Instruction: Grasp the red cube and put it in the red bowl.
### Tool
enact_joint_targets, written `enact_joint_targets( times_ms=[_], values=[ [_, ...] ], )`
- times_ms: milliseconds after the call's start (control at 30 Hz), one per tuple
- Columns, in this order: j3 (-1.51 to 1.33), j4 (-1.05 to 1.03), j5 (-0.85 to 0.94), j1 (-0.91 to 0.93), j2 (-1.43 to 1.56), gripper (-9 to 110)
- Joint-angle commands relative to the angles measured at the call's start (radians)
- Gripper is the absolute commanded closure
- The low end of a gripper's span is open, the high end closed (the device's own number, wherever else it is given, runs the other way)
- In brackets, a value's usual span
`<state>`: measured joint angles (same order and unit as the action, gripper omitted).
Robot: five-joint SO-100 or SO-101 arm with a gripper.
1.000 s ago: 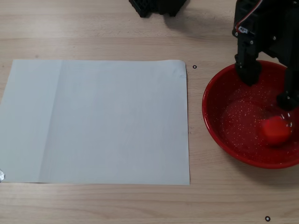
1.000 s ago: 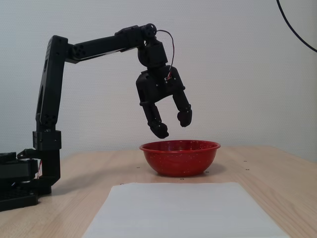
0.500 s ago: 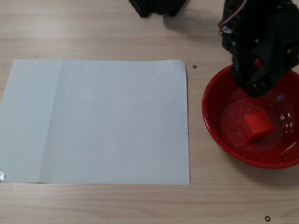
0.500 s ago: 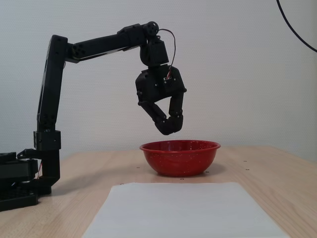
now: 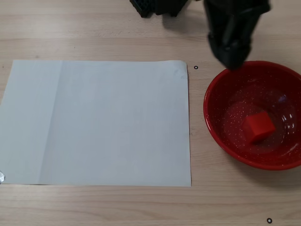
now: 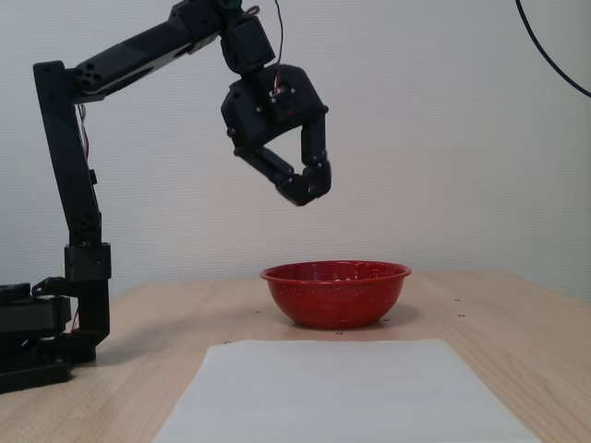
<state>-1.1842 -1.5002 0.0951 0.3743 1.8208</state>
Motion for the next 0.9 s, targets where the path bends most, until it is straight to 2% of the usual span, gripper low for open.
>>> enact_joint_targets(
  times_ms=[0,400,867],
  values=[
    [0.02,-0.003,-0.021,-0.031,0.161,101],
    [-0.264,0.095,-0.014,-0.16,0.422,101],
    [-0.818,0.42,-0.014,-0.267,0.761,101]
  ],
)
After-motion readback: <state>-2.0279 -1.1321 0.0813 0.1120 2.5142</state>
